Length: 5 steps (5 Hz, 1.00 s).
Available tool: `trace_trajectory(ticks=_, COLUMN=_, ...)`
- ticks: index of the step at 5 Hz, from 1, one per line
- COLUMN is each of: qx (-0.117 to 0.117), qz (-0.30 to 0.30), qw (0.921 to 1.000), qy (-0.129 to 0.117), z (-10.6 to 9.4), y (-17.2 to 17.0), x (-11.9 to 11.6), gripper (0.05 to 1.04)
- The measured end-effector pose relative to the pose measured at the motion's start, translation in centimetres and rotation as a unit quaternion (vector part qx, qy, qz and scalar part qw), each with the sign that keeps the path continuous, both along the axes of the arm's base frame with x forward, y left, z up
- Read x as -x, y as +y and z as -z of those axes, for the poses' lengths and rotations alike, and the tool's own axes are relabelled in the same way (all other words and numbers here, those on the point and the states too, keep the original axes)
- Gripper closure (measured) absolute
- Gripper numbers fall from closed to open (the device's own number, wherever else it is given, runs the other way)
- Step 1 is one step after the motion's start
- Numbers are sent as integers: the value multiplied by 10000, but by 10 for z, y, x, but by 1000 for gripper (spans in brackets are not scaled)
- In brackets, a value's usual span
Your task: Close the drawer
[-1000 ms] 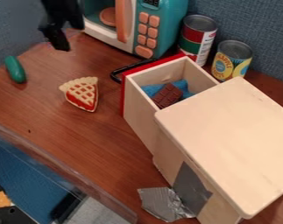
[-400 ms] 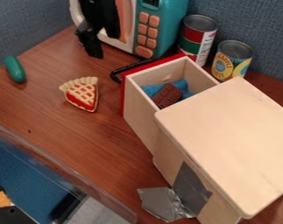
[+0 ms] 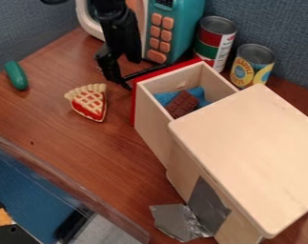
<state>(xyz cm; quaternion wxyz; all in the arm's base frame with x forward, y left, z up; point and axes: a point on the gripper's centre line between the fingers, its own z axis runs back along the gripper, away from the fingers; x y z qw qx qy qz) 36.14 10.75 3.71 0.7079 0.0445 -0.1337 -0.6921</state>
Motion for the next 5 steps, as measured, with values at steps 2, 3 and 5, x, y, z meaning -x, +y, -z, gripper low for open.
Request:
trace_trajectory(ticks=2, qx=118, qz=-66, qw=9998, qy=130, z=15, y=-8, x=7, gripper=83)
trace_trajectory(ticks=3, qx=410, qz=-93, qw=9989, qy=231, z=17, y=-19, x=16, gripper=83)
trace_trajectory(ticks=5, qx=834, qz=-98, qw=9961, qy=286, z=7, y=-42, x=31, gripper=83)
